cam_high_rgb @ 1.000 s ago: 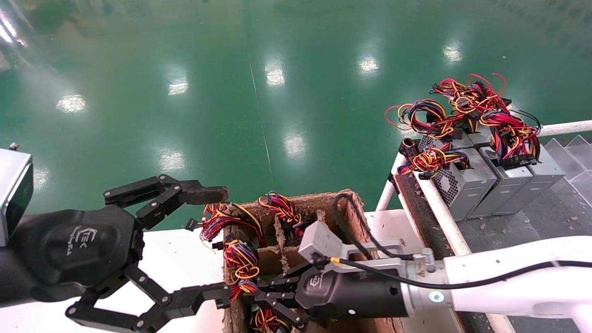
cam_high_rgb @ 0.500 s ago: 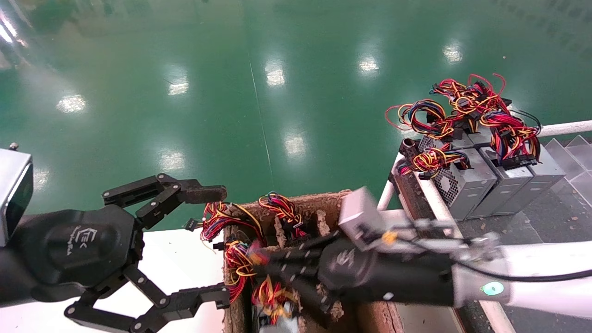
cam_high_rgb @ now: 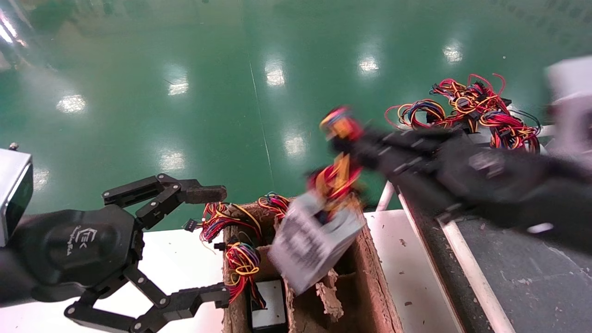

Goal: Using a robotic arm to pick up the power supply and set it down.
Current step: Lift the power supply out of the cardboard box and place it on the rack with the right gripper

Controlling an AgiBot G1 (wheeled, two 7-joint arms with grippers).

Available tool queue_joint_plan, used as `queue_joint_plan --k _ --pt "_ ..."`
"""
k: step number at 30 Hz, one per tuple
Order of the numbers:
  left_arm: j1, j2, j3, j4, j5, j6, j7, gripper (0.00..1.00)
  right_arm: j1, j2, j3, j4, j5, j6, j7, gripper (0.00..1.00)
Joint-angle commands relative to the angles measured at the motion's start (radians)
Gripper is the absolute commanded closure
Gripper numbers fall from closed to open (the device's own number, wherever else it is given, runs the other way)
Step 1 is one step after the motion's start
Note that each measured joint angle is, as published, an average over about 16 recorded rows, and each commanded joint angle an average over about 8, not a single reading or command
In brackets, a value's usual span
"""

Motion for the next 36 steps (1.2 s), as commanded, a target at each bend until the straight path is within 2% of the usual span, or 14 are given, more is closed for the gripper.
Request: queue_joint_plan --k 1,11,21,29,36 --pt "0.000 0.000 0.000 0.000 0.000 0.000 0.000 0.00 -0.005 0.036 0.039 0.002 0.034 -0.006 -0.018 1.00" --pt "0.000 0.000 0.000 0.000 0.000 0.000 0.000 0.00 -0.049 0.225 0.162 -0.102 0.063 -0.043 -0.108 1.00" --pt "0.000 0.000 0.000 0.000 0.000 0.000 0.000 0.00 -0.160 0.374 0.254 -0.266 0.056 -0.069 -0.218 1.00" --pt "0.000 0.000 0.000 0.000 0.000 0.000 0.000 0.00 -0.240 0.400 0.284 -0.367 0.041 -0.066 -0.284 1.00" --pt "0.000 0.000 0.001 0.000 0.000 0.000 0.000 0.00 -0.226 0.359 0.242 -0.379 -0.007 -0.041 -0.285 1.00"
